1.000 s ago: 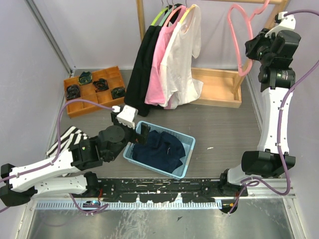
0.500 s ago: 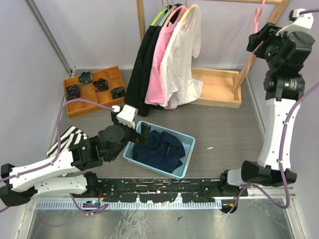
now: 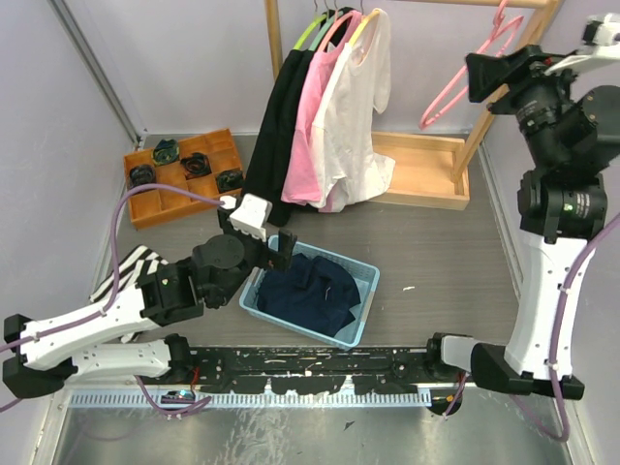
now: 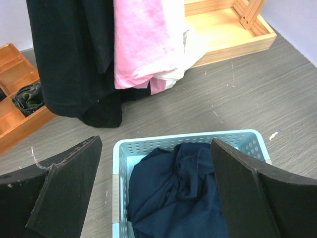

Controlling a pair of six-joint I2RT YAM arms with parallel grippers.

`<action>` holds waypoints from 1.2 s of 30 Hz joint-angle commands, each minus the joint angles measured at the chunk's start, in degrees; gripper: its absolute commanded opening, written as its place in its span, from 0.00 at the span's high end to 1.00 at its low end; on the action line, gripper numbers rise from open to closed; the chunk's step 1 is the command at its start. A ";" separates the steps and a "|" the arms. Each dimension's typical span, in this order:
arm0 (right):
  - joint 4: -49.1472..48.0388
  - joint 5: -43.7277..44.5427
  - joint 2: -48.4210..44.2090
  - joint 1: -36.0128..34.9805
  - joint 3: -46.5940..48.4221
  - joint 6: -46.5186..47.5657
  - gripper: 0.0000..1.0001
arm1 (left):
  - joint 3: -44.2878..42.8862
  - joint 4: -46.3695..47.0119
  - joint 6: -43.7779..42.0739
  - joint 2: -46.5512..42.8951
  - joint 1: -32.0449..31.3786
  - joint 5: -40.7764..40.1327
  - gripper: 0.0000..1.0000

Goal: Remove the t-shirt from the hanger
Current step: Place the hanger on the clothesline, then pick up the hanger from the clothesline.

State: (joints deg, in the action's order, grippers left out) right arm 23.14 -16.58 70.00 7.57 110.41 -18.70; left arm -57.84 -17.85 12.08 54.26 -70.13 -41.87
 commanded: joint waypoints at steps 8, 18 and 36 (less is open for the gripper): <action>-1.76 14.34 8.39 -22.70 1.62 3.54 0.33 | -2.30 0.14 -0.30 -1.09 1.30 -0.87 0.02; -3.46 23.61 17.67 -33.83 5.91 1.48 0.34 | -1.07 -0.39 0.03 -3.80 1.55 -1.52 0.02; 1.28 37.11 31.39 -39.36 19.24 0.85 0.38 | 2.15 0.05 -0.12 -8.67 1.58 -2.34 0.02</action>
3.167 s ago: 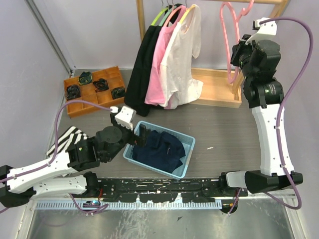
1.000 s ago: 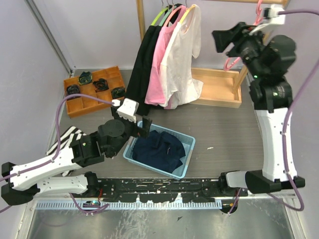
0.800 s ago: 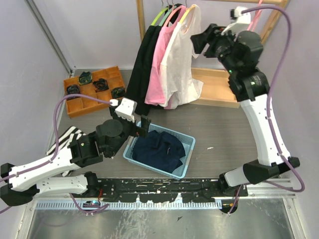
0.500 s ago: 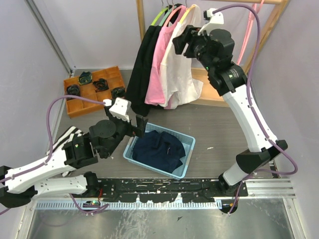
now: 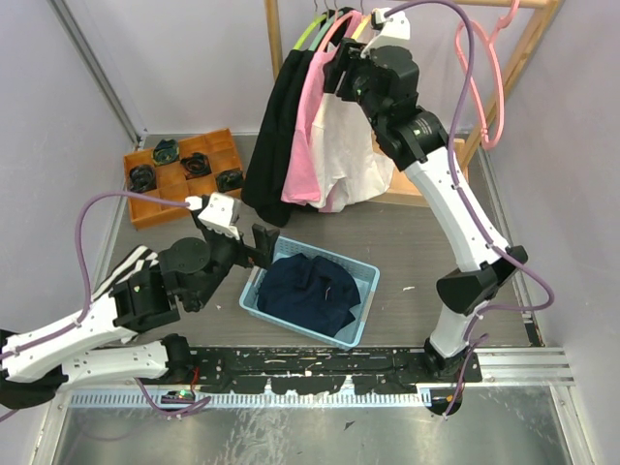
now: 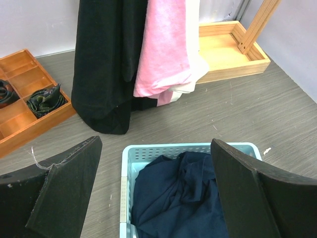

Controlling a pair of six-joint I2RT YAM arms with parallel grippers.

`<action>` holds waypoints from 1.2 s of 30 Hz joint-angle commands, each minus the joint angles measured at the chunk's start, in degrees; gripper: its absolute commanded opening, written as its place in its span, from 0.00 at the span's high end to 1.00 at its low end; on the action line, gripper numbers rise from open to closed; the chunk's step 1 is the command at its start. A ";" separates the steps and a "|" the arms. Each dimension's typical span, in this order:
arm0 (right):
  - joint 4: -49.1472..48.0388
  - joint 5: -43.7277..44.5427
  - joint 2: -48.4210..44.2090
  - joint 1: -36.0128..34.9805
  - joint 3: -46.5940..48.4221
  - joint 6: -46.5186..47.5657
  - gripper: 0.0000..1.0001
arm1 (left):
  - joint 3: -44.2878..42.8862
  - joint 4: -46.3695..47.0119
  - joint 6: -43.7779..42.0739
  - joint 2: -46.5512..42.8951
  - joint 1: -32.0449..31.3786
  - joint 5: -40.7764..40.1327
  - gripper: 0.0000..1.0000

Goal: Remove the t-shirt from the hanger
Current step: Pick up the hanger from the clothesline.

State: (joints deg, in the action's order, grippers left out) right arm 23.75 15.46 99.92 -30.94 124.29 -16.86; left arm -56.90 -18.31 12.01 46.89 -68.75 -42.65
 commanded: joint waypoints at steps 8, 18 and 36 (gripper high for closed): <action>5.09 11.43 3.60 -0.97 8.07 -1.32 0.39 | 1.97 1.52 -0.07 -1.57 0.28 -1.34 0.02; 5.46 15.14 0.73 -0.89 4.91 1.11 0.39 | 2.06 2.68 -0.12 -0.44 0.27 -0.59 0.02; 7.31 17.51 0.04 0.40 4.78 3.15 0.62 | 1.56 3.54 -0.43 0.69 0.26 0.32 0.02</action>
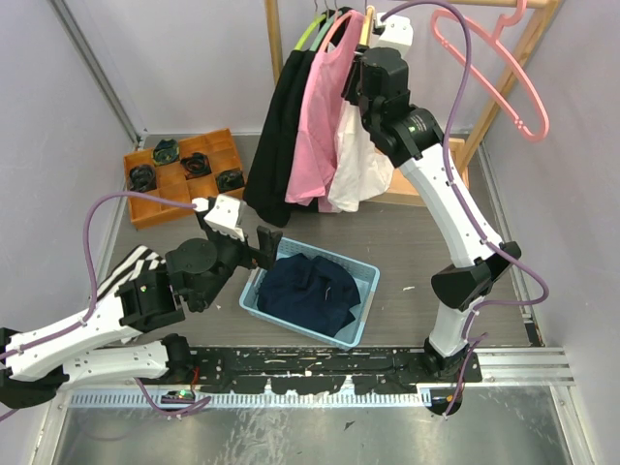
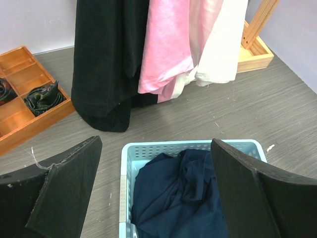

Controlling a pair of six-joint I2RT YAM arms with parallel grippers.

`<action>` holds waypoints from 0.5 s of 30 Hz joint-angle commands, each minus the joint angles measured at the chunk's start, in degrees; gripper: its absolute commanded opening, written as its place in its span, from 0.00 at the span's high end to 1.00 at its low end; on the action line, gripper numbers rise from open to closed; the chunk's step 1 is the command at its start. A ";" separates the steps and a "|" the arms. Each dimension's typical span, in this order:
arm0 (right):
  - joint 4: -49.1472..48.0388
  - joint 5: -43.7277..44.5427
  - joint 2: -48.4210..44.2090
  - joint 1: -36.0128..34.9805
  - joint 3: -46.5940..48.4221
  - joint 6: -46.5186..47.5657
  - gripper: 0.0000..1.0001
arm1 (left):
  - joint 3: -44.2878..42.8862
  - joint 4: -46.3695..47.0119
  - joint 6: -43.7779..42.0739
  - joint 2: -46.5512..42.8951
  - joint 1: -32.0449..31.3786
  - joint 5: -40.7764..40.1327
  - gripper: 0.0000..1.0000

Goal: Remove the t-shirt from the hanger
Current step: Pick up the hanger from the clothesline.

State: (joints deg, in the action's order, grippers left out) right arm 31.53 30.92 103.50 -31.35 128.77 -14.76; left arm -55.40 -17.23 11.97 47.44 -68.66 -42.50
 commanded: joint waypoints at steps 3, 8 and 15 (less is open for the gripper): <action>-0.24 2.30 -3.95 1.27 0.09 1.33 0.64 | -0.10 2.77 -0.57 0.47 0.20 0.53 0.02; -0.24 2.19 -4.77 2.10 -0.42 1.99 0.78 | -0.24 3.07 -0.71 1.11 0.21 0.88 0.02; -0.69 1.03 -5.31 3.37 -0.36 2.88 0.93 | -0.64 3.47 -0.92 1.77 0.28 1.25 0.02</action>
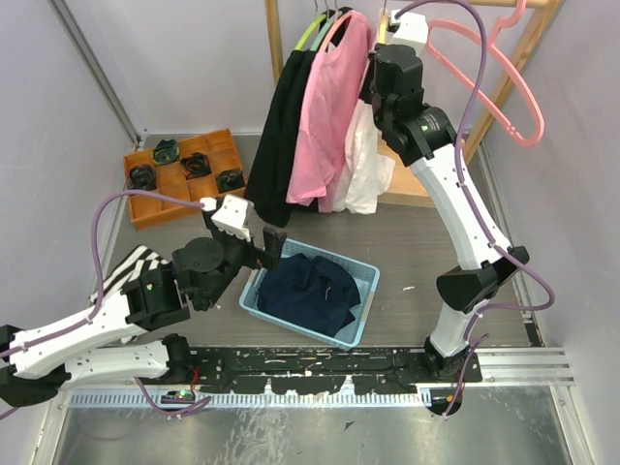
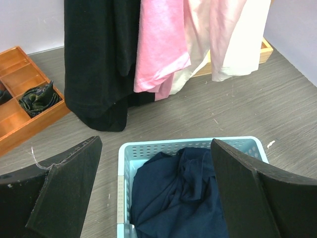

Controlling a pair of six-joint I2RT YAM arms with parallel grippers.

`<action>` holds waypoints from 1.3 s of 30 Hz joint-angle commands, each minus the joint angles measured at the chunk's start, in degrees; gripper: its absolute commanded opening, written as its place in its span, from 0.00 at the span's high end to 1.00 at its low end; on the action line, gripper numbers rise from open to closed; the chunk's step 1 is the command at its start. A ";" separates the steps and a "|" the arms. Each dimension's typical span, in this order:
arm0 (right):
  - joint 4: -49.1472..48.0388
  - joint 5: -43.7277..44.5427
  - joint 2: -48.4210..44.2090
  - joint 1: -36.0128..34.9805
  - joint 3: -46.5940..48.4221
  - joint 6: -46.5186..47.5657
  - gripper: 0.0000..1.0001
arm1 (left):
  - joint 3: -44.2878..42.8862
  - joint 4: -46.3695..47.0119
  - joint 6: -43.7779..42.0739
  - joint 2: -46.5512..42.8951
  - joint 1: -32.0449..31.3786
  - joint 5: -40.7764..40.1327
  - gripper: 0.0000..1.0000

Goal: Remove the t-shirt from the hanger
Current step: Pick up the hanger from the clothesline.

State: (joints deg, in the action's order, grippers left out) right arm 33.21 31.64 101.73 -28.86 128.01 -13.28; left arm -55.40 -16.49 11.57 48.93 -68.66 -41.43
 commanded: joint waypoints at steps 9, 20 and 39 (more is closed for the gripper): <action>-9.87 -4.74 -8.40 2.29 -5.50 6.62 0.99 | -1.38 3.46 -1.20 0.99 0.33 0.12 0.02; -14.52 -7.87 -14.56 2.97 -9.53 10.31 0.99 | -1.91 4.98 -1.50 2.70 0.64 0.81 0.02; -13.52 -12.06 -29.83 3.02 -25.25 8.52 0.99 | -14.29 11.65 -11.30 9.51 2.55 5.82 0.02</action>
State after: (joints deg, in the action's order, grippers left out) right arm 27.46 20.95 79.61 -25.80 105.21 -4.47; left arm -64.86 -9.56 4.32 56.71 -67.44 -38.15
